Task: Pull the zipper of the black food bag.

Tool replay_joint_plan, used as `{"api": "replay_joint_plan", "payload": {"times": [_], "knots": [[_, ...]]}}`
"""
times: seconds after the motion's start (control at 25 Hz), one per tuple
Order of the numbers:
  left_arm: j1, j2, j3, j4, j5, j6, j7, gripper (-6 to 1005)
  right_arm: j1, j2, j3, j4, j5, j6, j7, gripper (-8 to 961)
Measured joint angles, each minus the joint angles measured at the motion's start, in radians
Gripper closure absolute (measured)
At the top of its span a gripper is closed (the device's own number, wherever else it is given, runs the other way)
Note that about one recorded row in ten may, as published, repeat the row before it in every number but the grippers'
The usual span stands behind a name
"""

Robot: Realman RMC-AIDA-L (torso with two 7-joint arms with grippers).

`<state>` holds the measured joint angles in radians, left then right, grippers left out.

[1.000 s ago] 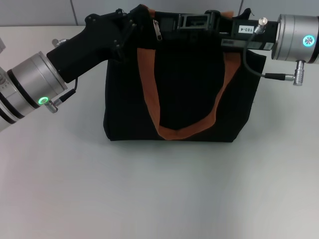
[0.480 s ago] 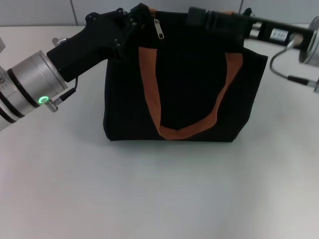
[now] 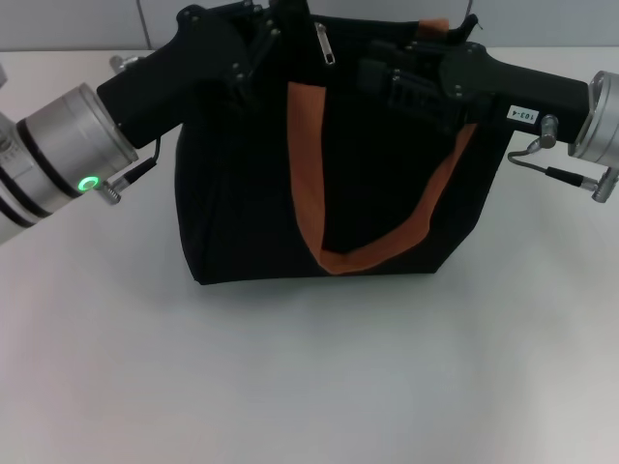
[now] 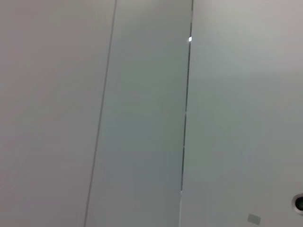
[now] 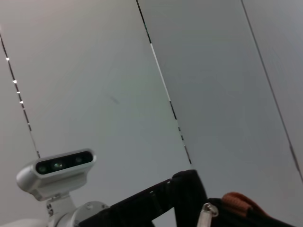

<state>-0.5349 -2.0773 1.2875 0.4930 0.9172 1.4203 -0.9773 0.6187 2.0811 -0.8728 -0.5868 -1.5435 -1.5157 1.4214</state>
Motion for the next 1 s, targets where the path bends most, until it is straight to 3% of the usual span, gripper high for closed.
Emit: {"api": "replay_joint_plan", "payload": {"times": [0.36, 1.0], "knots": [[-0.047, -0.002, 0.01, -0.007, 0.002, -0.005, -0.006, 952, 0.013, -0.003, -0.023, -0.018, -0.005, -0.021, 0.067, 616], [-0.059, -0.003, 0.01, -0.01, 0.0, -0.018, 0.001, 949, 0.043, -0.009, -0.024, -0.033, -0.007, -0.004, 0.174, 633]]}}
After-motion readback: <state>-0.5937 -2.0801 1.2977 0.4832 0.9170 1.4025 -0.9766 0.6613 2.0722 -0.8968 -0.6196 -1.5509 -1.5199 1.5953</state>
